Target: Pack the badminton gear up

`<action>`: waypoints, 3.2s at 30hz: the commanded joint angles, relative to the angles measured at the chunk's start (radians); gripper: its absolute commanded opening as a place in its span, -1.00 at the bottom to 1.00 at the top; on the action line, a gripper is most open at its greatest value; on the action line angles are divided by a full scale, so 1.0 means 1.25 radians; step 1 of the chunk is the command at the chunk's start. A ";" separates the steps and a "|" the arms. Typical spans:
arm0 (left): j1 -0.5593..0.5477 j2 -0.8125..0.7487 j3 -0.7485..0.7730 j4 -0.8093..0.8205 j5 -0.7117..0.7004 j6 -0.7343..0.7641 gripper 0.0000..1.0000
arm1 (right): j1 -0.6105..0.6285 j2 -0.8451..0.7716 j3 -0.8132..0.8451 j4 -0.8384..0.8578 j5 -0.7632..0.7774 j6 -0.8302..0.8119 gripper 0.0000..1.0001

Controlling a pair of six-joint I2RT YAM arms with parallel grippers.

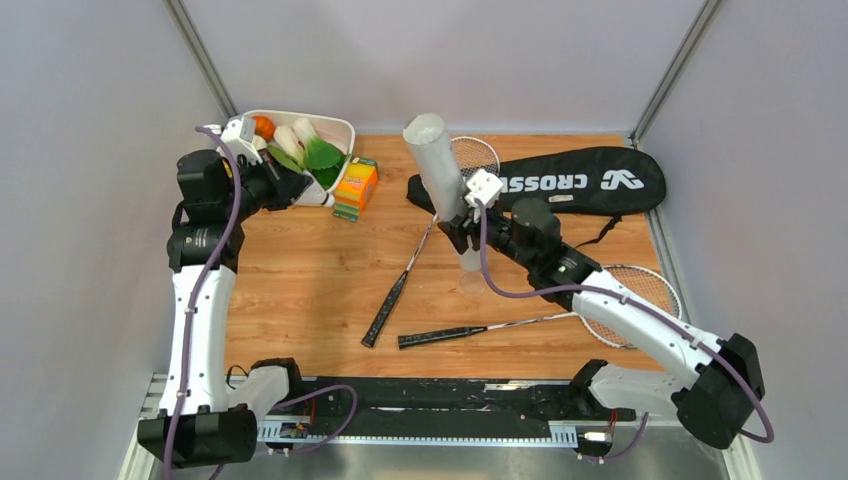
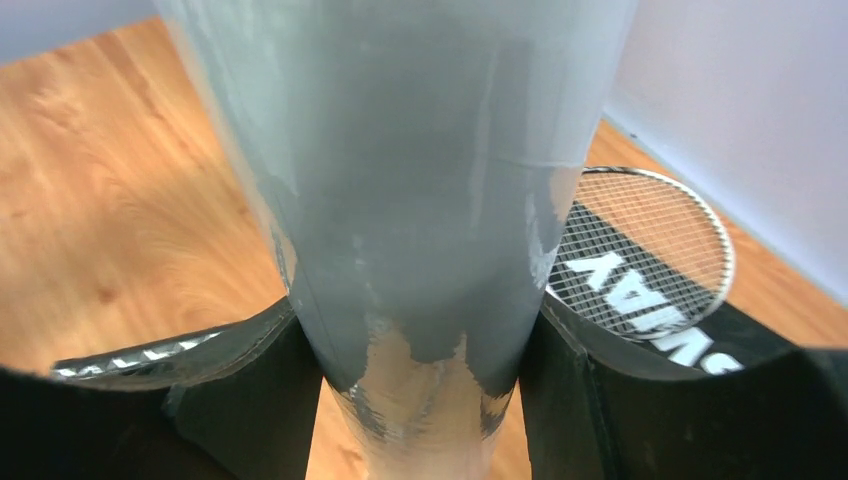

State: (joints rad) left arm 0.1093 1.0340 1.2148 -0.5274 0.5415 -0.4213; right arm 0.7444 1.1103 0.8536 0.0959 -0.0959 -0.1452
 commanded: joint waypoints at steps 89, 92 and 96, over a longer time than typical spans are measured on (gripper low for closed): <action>-0.070 -0.251 0.048 -0.036 0.125 -0.051 0.34 | 0.245 0.094 0.090 -0.118 0.294 -0.149 0.09; -0.071 -0.250 0.063 -0.051 0.124 -0.017 0.35 | 0.205 0.074 0.086 -0.129 0.280 -0.112 0.08; -0.070 -0.248 0.031 -0.034 0.156 -0.024 0.35 | 0.156 0.028 0.086 -0.137 0.273 -0.056 0.08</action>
State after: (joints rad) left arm 0.0257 0.7105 1.2652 -0.5556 0.7170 -0.4946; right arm 0.9886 1.2327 0.9485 -0.1238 0.2592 -0.3130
